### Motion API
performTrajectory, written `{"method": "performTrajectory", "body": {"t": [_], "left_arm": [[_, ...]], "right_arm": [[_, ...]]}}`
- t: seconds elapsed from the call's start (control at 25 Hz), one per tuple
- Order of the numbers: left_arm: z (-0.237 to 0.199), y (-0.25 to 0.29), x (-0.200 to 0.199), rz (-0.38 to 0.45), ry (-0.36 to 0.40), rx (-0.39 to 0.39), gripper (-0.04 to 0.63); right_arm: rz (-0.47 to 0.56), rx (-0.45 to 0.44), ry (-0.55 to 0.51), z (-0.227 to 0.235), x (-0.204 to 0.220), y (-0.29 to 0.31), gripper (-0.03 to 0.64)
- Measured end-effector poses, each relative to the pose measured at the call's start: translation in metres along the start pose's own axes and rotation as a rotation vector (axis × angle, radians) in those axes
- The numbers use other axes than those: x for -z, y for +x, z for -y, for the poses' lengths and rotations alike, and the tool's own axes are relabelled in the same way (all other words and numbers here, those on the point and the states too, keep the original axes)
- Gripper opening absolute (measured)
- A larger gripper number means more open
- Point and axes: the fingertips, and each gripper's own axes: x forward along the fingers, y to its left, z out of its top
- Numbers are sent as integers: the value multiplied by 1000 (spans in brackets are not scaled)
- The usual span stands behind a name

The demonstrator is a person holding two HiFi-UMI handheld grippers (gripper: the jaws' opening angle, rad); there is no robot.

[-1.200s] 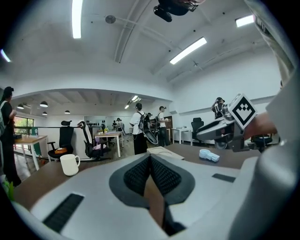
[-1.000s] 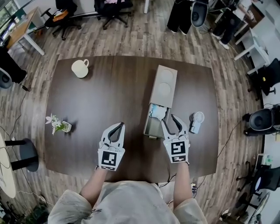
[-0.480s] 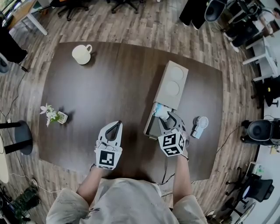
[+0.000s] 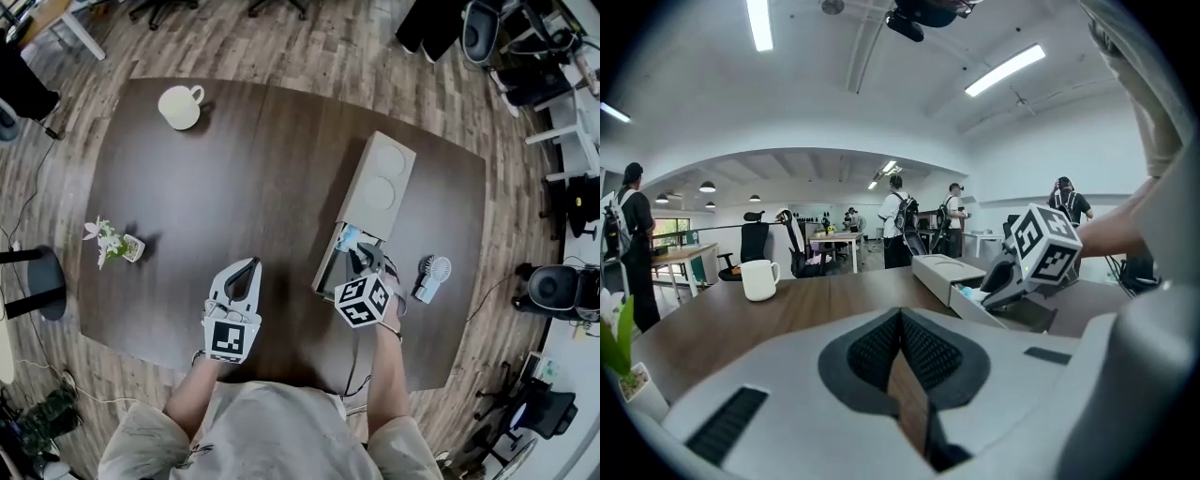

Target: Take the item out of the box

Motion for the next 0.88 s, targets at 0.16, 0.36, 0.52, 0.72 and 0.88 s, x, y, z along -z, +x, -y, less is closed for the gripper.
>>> {"method": "performTrajectory", "body": {"t": [0.16, 0.36, 0.52, 0.72, 0.88], "left_arm": [[-2, 1, 1, 4, -3, 6, 2], [-4, 1, -1, 9, -14, 2, 2], [-1, -2, -3, 8, -10, 5, 2], [0, -6, -9, 26, -4, 8, 2], [3, -11, -18, 52, 4, 19, 2]], "right_arm": [[3, 0, 14, -1, 0, 1, 40], [6, -4, 26, 0, 0, -1, 34], [0, -8, 23, -3, 2, -5, 32], [2, -3, 26, -8, 2, -14, 32], [15, 8, 46, -13, -1, -27, 32]]}}
